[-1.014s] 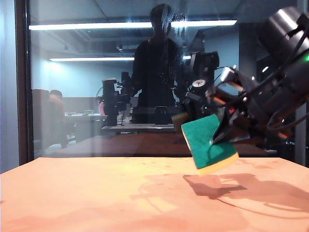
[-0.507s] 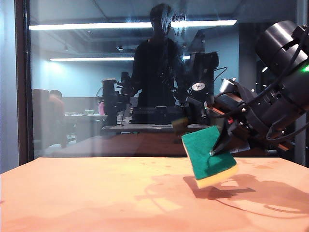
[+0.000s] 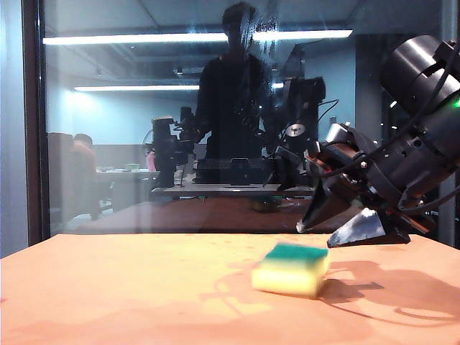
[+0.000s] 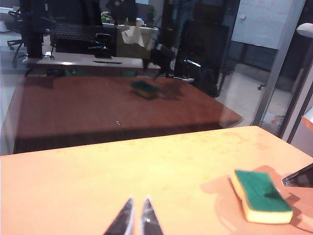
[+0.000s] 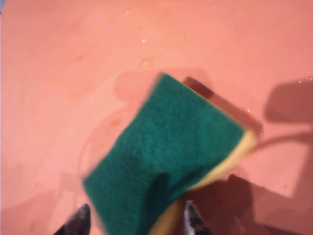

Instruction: Pick up the sponge from the table, wipe the water off the glass, and finally place the sponge back on the table.

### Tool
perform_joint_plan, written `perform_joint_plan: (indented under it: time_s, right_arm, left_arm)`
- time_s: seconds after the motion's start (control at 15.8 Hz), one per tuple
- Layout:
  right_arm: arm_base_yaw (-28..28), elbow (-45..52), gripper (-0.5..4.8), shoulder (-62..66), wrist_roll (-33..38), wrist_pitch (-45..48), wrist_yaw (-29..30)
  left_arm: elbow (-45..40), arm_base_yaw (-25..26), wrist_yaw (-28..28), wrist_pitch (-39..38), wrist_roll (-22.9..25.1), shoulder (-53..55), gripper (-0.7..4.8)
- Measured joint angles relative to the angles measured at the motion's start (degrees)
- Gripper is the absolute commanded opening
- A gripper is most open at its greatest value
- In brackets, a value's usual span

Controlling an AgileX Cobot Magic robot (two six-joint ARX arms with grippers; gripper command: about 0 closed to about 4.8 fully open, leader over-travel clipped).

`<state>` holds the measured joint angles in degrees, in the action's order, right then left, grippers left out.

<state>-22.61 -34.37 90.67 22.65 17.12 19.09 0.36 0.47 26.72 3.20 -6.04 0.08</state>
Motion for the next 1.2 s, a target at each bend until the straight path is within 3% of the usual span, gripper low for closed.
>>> perform_joint_plan:
  time_s: [0.13, 0.32, 0.57, 0.95, 1.2]
  right_arm:
    - [0.0, 0.0, -0.15, 0.0, 0.0, 1.6, -0.7]
    - [0.0, 0.0, -0.06, -1.4, -0.5, 6.9, -5.0]
    - [2.5, -0.7, -0.06, -7.6, -8.1, 7.4, -12.3]
    - [16.7, -0.7, -0.06, -23.3, -15.4, -3.3, -13.0]
    - [20.9, -0.7, -0.06, -36.0, -19.6, -10.5, -12.9]
  left_arm:
    - [0.0, 0.0, 0.0, 0.0, 0.0, 0.0, 0.24]
    - [0.0, 0.0, 0.0, 0.0, 0.0, 0.0, 0.24]
    - [0.0, 0.0, 0.0, 0.0, 0.0, 0.0, 0.24]
    - [0.0, 0.0, -0.4, 0.0, 0.0, 0.0, 0.24]
    - [0.0, 0.0, -2.5, 0.0, 0.0, 0.0, 0.25]
